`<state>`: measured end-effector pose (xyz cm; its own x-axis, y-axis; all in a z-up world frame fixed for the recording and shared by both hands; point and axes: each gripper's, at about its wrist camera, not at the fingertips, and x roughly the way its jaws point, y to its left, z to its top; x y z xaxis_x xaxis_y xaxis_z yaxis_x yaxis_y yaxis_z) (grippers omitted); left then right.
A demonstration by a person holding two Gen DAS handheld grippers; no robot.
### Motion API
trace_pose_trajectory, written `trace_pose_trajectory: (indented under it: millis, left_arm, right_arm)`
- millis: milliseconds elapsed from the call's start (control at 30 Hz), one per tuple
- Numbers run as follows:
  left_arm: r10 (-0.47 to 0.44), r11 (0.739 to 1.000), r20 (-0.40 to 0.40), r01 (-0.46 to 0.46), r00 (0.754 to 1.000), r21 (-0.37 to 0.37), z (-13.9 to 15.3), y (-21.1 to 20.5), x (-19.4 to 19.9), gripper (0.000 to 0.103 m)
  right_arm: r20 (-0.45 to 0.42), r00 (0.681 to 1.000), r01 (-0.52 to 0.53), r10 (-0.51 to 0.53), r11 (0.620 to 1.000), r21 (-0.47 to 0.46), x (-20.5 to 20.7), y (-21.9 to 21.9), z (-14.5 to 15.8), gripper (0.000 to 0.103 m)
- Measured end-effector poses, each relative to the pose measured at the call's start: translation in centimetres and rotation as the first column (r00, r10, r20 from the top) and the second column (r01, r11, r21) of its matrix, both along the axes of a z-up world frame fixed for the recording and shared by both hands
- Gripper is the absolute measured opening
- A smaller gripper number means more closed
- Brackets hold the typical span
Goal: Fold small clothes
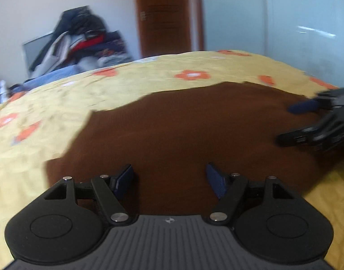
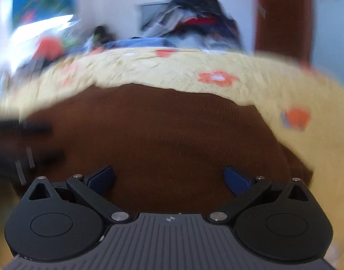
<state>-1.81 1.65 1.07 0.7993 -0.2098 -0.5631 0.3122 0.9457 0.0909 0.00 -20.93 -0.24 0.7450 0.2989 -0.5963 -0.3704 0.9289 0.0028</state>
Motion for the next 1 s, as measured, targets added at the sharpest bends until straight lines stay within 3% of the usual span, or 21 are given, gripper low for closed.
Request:
trace_pose_trajectory:
  millis: [100,167,200,267,367,400,467,533,567,600,633,700,733,767,800,833,900,933,1000]
  left_arm:
    - [0.059,0.998,0.0,-0.059,0.998,-0.03,1.7,2.2,-1.8,0.071]
    - [0.135,0.983,-0.029,-0.138,0.99,-0.12,2.3,4.6,-3.5,0.071]
    - [0.192,0.962,-0.065,-0.201,0.979,-0.183,2.4,6.0,-4.4,0.071]
    - [0.299,0.878,-0.174,-0.342,0.938,-0.334,1.9,9.0,-6.3,0.071]
    - [0.382,0.682,-0.354,-0.519,0.854,-0.516,0.1,12.4,-8.4,0.071]
    - [0.383,0.634,-0.365,-0.528,0.849,-0.565,-0.3,12.8,-9.0,0.071]
    - [0.325,0.557,-0.41,-0.522,0.853,-0.645,-0.9,13.0,-8.9,0.071]
    - [0.24,0.458,-0.465,-0.521,0.852,-0.72,-1.9,12.9,-7.7,0.071]
    - [0.207,0.422,-0.482,-0.522,0.851,-0.741,-2.4,12.8,-6.9,0.071]
    - [0.2,0.406,-0.482,-0.52,0.853,-0.752,-2.5,12.6,-6.2,0.07]
    - [0.207,0.408,-0.479,-0.52,0.853,-0.75,-2.5,12.2,-5.5,0.069]
    - [0.234,0.426,-0.497,-0.548,0.836,-0.72,-2.5,12.1,-4.3,0.05]
    - [0.239,0.447,-0.524,-0.571,0.818,-0.688,-2.6,12.0,-3.7,0.022]
    - [0.238,0.469,-0.545,-0.587,0.804,-0.66,-2.9,11.8,-3.7,0.007]
    - [0.231,0.471,-0.546,-0.583,0.806,-0.662,-3.0,11.9,-3.9,0.007]
    - [0.233,0.477,-0.544,-0.582,0.806,-0.659,-2.9,12.0,-4.2,0.006]
    - [0.245,0.508,-0.521,-0.566,0.818,-0.649,-2.2,12.2,-4.7,0.005]
    - [0.248,0.515,-0.509,-0.557,0.824,-0.651,-1.8,12.4,-5.1,0.005]
    - [0.253,0.554,-0.499,-0.547,0.829,-0.628,-1.6,12.9,-5.4,0.005]
  right_arm:
    - [-0.051,0.997,0.054,-0.052,0.998,0.044,-0.7,-1.0,1.8,0.103]
    - [-0.082,0.99,0.123,-0.113,0.984,0.128,-2.3,-3.0,3.2,0.103]
    - [-0.1,0.986,0.152,-0.135,0.97,0.191,-3.2,-4.4,3.7,0.103]
    - [-0.161,0.966,0.245,-0.203,0.915,0.319,-5.3,-7.9,4.0,0.103]
    - [-0.343,0.892,0.43,-0.294,0.786,0.444,-7.5,-12.6,2.8,0.103]
    - [-0.409,0.861,0.484,-0.303,0.738,0.471,-8.0,-13.8,2.1,0.103]
    - [-0.428,0.859,0.493,-0.281,0.681,0.542,-9.1,-14.7,1.5,0.103]
    - [-0.448,0.859,0.491,-0.249,0.648,0.582,-8.8,-14.4,0.9,0.103]
    - [-0.458,0.86,0.486,-0.226,0.635,0.6,-8.3,-14.0,0.6,0.103]
    - [-0.464,0.864,0.475,-0.197,0.624,0.62,-7.6,-13.5,0.4,0.103]
    - [-0.468,0.867,0.465,-0.172,0.615,0.636,-6.9,-13.0,0.2,0.103]
    - [-0.455,0.876,0.447,-0.16,0.623,0.643,-5.7,-11.9,0.0,0.103]
    - [-0.447,0.88,0.442,-0.161,0.625,0.644,-5.2,-11.6,-0.1,0.101]
    - [-0.447,0.88,0.442,-0.16,0.621,0.647,-4.9,-11.5,-0.1,0.098]
    - [-0.454,0.879,0.441,-0.15,0.62,0.649,-4.6,-11.4,-0.2,0.084]
    - [-0.469,0.874,0.437,-0.129,0.628,0.644,-4.2,-11.4,-0.5,0.056]
    - [-0.489,0.866,0.426,-0.103,0.663,0.616,-4.1,-11.5,-0.4,0.019]
    - [-0.472,0.876,0.405,-0.101,0.686,0.604,-4.3,-11.4,0.0,0.019]
    - [-0.435,0.895,0.367,-0.097,0.714,0.596,-5.2,-11.7,1.2,0.018]
